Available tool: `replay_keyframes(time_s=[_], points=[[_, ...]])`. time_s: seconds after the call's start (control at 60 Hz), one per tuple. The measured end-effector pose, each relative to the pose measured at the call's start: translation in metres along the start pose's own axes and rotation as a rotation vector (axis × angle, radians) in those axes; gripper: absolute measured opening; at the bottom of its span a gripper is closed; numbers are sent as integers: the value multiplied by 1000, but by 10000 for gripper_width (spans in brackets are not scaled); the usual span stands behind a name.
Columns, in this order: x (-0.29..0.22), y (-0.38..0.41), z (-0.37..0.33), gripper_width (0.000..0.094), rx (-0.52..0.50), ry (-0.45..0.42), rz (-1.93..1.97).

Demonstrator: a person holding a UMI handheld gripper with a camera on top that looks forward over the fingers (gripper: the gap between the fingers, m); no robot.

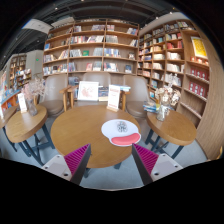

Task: Arrange mouse

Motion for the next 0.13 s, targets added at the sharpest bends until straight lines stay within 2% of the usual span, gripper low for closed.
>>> replay_keyframes(time_s=[0.133], points=[[2,5,-11,853,-13,-9,8]])
Point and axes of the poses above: the point between the fingertips, and its own axes, seen from behind it with the camera up: y to the left, x down, z forward, the way the camera looks, the point moved 8 cm from there along -z, backward, against the way the camera looks, and after that the axes turned 5 degrees about -z, right-handed, at the moved point
